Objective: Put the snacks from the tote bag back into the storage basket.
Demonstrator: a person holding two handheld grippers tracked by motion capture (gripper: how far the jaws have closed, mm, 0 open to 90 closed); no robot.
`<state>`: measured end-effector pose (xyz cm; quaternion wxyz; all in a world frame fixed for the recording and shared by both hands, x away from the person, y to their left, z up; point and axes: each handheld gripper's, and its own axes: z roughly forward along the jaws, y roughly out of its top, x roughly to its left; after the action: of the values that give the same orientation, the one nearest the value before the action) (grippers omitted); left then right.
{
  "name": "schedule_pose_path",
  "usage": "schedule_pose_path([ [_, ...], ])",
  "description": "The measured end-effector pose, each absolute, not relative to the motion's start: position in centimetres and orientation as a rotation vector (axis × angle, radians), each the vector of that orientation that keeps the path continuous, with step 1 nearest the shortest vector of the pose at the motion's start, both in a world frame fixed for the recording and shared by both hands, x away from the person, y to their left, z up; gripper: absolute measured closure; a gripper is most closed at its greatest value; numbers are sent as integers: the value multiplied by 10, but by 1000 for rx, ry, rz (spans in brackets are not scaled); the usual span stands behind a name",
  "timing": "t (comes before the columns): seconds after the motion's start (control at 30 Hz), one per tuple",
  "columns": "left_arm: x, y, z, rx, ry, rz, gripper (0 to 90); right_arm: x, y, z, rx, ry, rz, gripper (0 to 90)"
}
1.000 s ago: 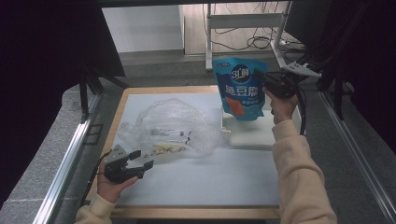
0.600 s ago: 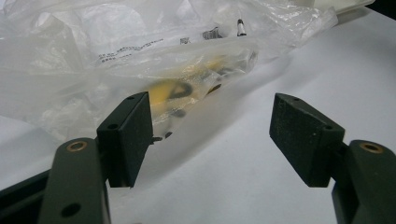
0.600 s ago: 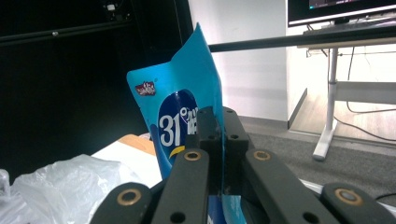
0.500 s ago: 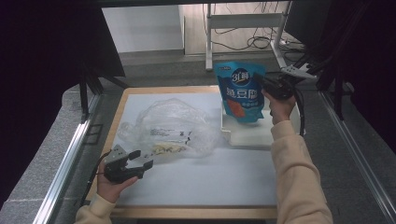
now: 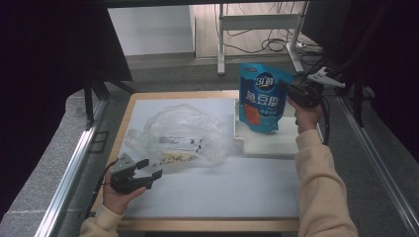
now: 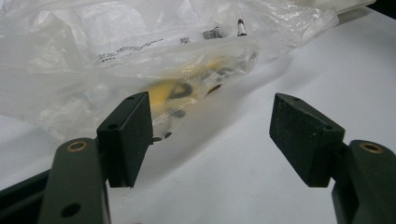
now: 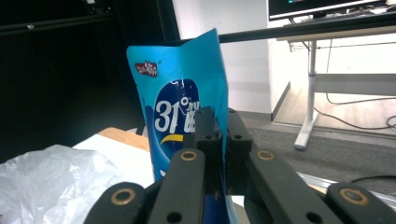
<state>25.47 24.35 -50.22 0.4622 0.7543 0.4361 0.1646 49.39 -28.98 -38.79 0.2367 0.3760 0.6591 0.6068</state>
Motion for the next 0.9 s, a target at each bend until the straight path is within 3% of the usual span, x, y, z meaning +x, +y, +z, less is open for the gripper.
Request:
schedule_pose_path([
  [0.57,254,244,-502,1855,1071,409,301,493,-297,-388,1030,1807,1604,823],
  [0.9,254,244,-501,1849,1070,405,301,484,-298,-384,1042,1805,1591,731],
])
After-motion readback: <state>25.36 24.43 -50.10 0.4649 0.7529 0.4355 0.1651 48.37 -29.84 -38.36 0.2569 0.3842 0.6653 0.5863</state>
